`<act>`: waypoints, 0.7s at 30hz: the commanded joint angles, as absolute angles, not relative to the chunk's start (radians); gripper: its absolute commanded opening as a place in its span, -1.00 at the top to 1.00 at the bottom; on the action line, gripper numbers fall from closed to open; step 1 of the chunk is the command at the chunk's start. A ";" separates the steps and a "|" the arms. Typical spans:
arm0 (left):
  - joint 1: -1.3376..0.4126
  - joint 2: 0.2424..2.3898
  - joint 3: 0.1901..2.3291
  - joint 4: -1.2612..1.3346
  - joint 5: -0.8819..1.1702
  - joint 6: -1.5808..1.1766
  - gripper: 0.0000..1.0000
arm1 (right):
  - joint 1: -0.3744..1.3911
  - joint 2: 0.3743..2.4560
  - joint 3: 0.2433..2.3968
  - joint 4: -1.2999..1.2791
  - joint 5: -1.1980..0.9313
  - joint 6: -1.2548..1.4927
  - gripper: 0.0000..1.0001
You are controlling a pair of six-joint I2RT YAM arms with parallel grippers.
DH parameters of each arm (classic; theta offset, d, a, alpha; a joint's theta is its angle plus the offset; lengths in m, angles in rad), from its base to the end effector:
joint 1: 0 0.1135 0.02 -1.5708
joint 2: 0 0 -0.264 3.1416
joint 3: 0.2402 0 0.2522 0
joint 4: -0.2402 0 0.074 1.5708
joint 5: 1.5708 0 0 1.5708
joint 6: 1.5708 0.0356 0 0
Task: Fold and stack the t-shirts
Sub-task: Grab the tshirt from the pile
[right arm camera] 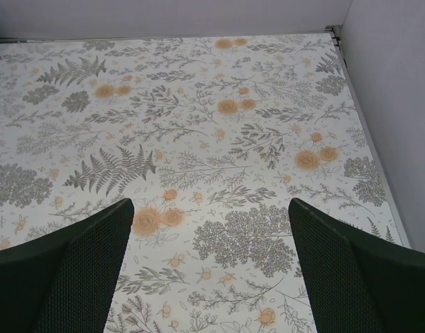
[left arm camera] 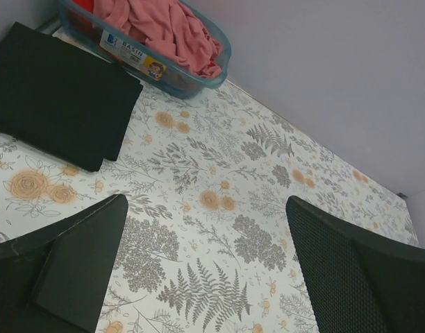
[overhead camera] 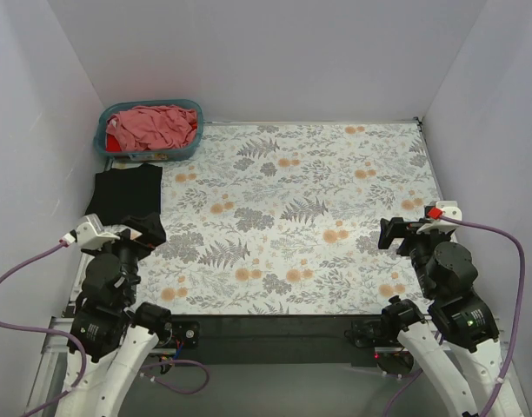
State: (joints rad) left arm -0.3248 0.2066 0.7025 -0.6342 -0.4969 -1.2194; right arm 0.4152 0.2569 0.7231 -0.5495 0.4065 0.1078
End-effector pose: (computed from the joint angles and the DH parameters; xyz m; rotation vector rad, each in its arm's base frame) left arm 0.0555 -0.0008 0.3225 -1.0770 1.3745 -0.7256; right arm 0.0632 0.0125 0.3354 0.0555 1.6467 0.0627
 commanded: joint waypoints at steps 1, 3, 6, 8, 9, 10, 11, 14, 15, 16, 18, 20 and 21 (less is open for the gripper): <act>-0.325 0.219 0.687 -0.606 -0.499 -1.209 -0.96 | 0.416 0.253 0.707 -0.502 0.425 0.100 -0.97; -0.325 0.230 0.680 -0.594 -0.492 -1.209 -0.96 | 0.416 0.250 0.698 -0.489 0.422 0.098 -0.97; -0.325 0.271 0.658 -0.548 -0.444 -1.195 -0.94 | 0.416 0.256 0.669 -0.473 0.399 0.098 -0.97; -0.325 0.322 0.652 -0.514 -0.416 -1.193 -0.93 | 0.416 0.265 0.643 -0.457 0.362 0.109 -0.97; -0.325 0.398 0.653 -0.505 -0.405 -1.196 -0.93 | 0.414 0.276 0.634 -0.453 0.350 0.115 -0.97; -0.325 0.438 0.661 -0.496 -0.382 -1.200 -0.93 | 0.416 0.284 0.615 -0.442 0.313 0.118 -0.97; -0.325 0.481 0.679 -0.477 -0.371 -1.200 -0.93 | 0.416 0.290 0.608 -0.437 0.293 0.118 -0.97; -0.325 0.691 0.733 -0.427 -0.351 -1.210 -0.93 | 0.416 0.345 0.594 -0.420 0.238 0.109 -0.97; -0.325 0.794 0.748 -0.411 -0.347 -1.209 -0.92 | 0.414 0.359 0.594 -0.422 0.232 0.104 -0.97; -0.325 0.858 0.765 -0.373 -0.356 -1.194 -0.91 | 0.416 0.371 0.594 -0.422 0.206 0.104 -0.97; -0.324 0.967 0.845 -0.347 -0.394 -1.183 -0.89 | 0.416 0.394 0.584 -0.419 0.172 0.100 -0.97; -0.307 1.142 0.926 -0.316 -0.437 -1.154 -0.89 | 0.416 0.403 0.580 -0.410 0.130 0.097 -0.97; -0.292 1.204 1.010 -0.310 -0.440 -1.147 -0.89 | 0.416 0.406 0.578 -0.408 0.120 0.098 -0.97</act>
